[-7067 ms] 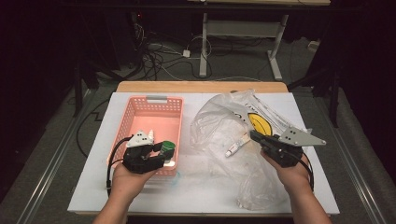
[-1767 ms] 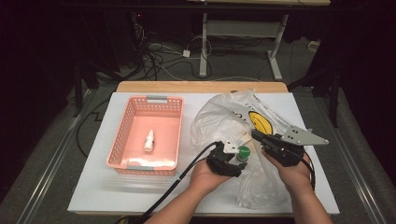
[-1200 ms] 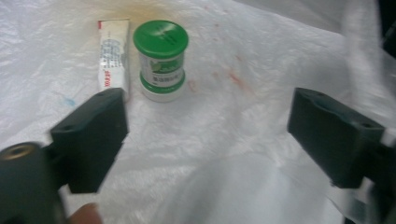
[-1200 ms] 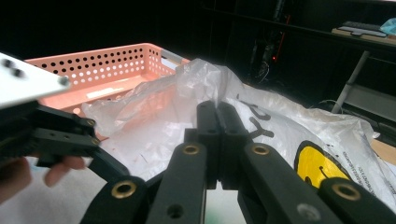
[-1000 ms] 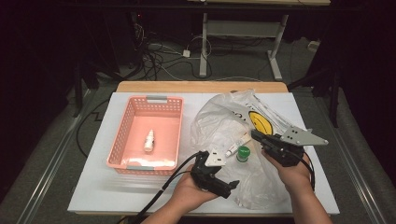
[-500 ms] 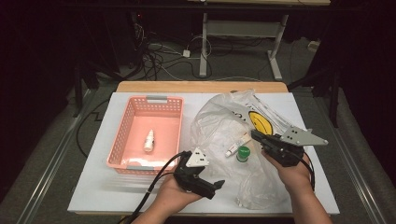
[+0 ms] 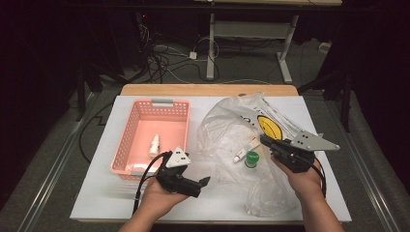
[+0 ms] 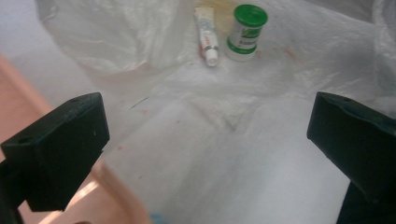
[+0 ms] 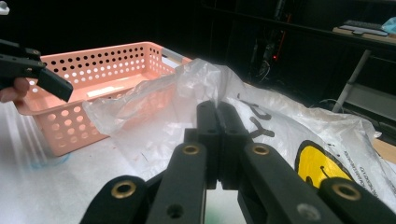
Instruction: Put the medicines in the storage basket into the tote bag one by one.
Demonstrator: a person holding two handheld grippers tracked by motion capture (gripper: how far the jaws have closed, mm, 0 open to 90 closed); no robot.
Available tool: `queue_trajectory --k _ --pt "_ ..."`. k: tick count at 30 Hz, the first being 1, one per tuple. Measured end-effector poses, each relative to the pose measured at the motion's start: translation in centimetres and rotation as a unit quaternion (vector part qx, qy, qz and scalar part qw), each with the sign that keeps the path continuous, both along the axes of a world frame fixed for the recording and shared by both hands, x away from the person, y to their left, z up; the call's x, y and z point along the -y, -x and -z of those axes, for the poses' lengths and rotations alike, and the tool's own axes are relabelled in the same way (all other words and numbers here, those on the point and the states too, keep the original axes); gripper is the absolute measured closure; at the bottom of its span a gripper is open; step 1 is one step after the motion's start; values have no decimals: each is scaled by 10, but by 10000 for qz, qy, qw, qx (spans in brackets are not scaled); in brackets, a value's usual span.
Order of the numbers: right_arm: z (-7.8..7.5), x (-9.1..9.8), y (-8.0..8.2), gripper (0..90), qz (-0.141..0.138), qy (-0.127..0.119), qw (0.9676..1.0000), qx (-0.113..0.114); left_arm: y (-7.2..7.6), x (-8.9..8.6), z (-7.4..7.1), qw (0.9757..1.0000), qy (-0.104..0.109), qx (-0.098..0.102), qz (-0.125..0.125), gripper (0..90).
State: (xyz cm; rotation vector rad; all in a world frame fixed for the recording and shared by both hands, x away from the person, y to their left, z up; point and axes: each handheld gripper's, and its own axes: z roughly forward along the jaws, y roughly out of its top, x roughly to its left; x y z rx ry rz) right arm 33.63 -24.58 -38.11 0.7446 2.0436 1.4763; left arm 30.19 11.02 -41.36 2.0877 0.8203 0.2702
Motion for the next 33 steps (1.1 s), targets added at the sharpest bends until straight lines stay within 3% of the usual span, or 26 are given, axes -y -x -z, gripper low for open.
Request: queue_trajectory --k 6,17,33 --pt "1 0 0 900 -7 23 10000 -15 -2 -20 4 9996 -118 -16 -241 0" --pt "1 0 0 900 14 14 10000 -26 -7 -46 1 9982 -64 -17 -603 0" --pt "0 1 0 900 4 0 10000 15 -20 -87 1 9905 -18 -37 -1377 0"
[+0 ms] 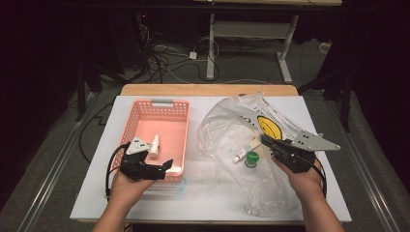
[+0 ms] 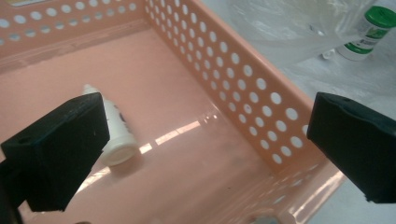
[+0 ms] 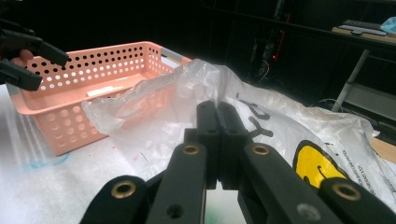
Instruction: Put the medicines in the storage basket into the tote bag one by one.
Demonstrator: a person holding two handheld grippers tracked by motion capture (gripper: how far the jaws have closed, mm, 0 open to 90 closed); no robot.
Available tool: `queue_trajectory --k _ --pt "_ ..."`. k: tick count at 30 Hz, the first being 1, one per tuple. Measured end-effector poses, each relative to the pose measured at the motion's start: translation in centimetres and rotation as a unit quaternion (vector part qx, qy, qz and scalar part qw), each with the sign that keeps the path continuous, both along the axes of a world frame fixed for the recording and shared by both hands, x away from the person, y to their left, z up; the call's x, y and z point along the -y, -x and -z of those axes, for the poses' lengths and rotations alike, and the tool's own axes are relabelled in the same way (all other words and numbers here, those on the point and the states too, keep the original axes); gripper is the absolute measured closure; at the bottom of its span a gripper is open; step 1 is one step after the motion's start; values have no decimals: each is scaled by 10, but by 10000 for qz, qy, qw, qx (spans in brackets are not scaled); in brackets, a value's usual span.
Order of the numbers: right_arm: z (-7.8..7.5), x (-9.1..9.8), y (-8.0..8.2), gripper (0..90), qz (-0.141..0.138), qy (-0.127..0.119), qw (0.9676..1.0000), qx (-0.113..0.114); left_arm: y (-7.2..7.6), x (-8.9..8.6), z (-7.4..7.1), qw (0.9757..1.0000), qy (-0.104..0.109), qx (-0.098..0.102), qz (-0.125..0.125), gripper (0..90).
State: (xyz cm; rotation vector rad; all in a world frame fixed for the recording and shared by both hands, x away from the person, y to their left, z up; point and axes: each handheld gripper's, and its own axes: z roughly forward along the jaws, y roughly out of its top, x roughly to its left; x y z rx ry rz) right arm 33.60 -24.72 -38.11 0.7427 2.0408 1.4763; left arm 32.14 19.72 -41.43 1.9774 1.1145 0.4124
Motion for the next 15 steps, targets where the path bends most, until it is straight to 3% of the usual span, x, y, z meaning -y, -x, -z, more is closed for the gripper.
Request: queue_trajectory --k 9,15 --pt "0 0 0 900 4 3 10000 3 -4 -15 1 9996 53 -65 -275 0" --pt "-1 0 0 900 8 -7 10000 1 -11 -14 -7 9994 73 -84 -319 0"
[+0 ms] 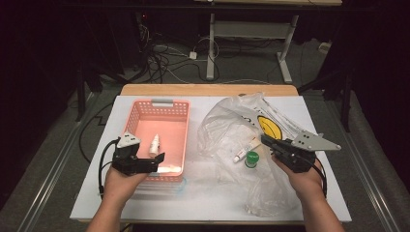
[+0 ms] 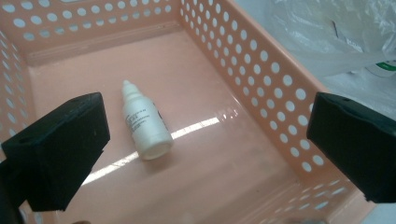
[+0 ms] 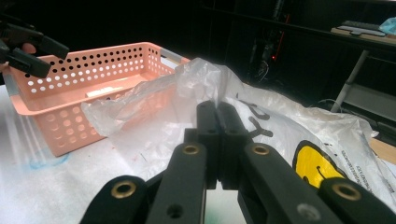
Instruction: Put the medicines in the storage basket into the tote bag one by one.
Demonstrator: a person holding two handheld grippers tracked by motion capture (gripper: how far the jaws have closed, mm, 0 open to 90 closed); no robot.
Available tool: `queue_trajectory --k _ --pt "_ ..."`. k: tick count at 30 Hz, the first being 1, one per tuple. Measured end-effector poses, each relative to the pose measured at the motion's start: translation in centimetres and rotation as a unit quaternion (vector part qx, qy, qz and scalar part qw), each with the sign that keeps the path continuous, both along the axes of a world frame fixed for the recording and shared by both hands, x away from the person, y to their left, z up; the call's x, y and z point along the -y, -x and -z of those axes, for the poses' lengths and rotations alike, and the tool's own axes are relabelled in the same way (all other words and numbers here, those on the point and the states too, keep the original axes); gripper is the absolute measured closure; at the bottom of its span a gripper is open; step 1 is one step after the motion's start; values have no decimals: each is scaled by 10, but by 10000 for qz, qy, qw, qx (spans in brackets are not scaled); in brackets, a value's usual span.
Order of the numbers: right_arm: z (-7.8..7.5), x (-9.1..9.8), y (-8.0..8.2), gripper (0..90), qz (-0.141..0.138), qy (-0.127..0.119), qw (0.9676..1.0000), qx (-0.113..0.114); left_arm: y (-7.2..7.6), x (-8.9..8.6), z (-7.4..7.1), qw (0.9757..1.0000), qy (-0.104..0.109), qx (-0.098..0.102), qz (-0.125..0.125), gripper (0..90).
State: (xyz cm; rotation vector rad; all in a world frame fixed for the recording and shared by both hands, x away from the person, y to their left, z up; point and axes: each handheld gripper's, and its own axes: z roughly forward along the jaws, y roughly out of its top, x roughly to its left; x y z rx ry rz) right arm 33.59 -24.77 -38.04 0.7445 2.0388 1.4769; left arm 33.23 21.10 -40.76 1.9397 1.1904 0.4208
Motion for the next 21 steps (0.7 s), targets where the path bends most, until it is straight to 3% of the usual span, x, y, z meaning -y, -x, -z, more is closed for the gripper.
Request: queue_trajectory --k 14,21 --pt "1 0 -1 900 1 17 10000 -9 -43 4 -13 9999 -65 -127 -61 0" --pt "1 0 -1 900 4 19 10000 -24 -68 3 -7 9984 -322 -449 -136 0"
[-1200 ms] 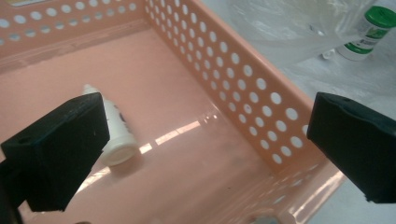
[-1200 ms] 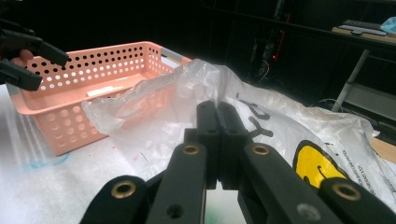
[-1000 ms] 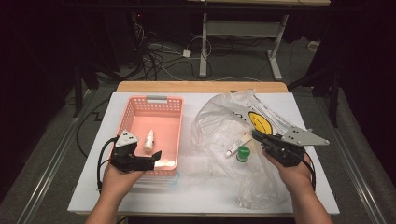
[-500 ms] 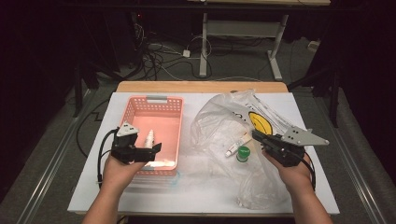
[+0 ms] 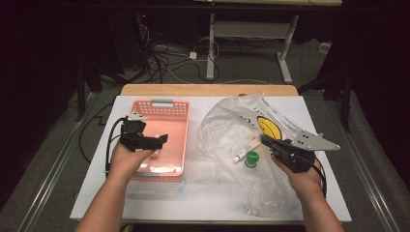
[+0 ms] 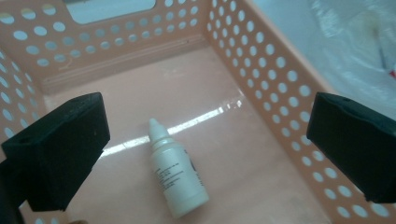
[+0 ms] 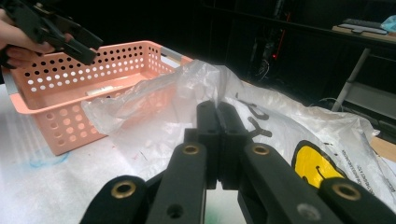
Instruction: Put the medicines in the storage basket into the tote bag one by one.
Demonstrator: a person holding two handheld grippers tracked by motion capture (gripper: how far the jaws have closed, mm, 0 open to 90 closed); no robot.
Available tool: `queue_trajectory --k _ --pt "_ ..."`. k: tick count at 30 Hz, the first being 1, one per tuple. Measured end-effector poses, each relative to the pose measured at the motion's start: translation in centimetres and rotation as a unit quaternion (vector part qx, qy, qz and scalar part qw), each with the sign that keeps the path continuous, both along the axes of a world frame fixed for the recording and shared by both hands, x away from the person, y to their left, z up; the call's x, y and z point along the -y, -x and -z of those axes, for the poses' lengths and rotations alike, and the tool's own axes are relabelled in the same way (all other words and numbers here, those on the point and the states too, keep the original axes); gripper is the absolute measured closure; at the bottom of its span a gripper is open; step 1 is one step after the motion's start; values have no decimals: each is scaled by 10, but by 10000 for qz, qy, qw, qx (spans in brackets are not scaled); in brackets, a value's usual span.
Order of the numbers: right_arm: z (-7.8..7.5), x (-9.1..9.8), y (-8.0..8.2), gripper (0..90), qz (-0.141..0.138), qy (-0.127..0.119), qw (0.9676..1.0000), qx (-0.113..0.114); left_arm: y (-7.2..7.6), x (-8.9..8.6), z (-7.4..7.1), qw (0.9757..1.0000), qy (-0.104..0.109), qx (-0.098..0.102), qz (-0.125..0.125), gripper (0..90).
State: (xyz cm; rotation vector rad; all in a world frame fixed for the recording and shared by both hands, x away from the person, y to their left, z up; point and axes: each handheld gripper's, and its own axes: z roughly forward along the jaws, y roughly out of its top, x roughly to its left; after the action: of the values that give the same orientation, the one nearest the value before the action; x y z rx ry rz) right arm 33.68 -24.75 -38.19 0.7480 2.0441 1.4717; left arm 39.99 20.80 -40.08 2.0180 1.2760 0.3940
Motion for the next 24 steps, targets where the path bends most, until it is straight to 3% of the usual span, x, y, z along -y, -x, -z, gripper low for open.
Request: queue_trajectory --k 7,14,19,24 --pt "0 0 0 900 -13 -14 10000 -2 -17 -1 13 9989 -170 -431 -106 15" --pt "0 0 0 900 -8 -13 10000 -11 -28 -1 22 9952 -369 -900 -140 70" --pt "0 0 0 900 -13 -15 10000 -3 -33 -1 26 9915 -489 -1197 -146 139" --pt "0 0 0 900 -20 -6 10000 2 -36 4 33 9844 -724 -1597 -118 192"
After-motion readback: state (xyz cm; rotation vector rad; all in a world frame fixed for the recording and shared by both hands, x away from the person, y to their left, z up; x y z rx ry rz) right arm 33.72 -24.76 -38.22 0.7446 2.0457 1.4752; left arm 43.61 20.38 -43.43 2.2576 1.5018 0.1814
